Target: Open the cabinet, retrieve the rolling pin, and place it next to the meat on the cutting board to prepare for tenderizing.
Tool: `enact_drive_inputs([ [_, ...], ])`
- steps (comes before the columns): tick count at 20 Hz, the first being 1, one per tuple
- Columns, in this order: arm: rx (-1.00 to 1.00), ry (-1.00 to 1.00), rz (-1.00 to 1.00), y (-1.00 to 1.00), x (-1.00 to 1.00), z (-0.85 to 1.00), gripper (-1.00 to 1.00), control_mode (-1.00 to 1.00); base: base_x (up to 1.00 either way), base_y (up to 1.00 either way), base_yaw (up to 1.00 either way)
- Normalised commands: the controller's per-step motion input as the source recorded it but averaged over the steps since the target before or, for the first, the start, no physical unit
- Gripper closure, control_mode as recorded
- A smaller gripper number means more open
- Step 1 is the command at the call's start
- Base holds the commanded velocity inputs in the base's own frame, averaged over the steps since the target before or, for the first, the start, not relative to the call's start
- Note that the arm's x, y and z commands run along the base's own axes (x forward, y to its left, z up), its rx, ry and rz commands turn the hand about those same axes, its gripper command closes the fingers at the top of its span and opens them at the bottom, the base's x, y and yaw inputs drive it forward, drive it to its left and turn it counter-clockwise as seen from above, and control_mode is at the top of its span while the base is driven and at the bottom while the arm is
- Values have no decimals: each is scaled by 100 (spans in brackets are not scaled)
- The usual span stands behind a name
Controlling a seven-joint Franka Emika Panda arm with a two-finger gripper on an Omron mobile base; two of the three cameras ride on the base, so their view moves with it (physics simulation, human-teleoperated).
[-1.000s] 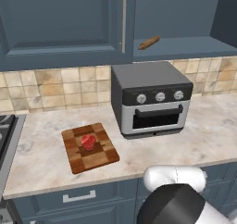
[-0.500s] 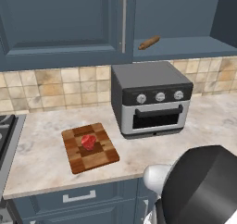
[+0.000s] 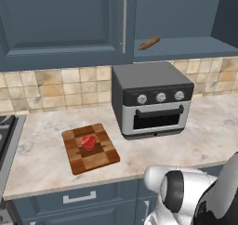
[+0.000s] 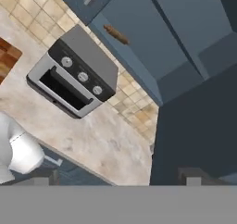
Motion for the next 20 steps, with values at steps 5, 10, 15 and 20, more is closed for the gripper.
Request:
enact_drive_inputs([
  [5, 31, -27, 1, 31, 58, -6, -100, -100, 0, 0, 0],
  [10, 35, -20, 0, 51, 71, -19, -100, -100, 0, 0, 0],
  [15, 36, -10, 0, 65, 65, -25, -100, -100, 0, 0, 0],
  [20, 32, -7, 0, 65, 56, -30, -100, -100, 0, 0, 0],
])
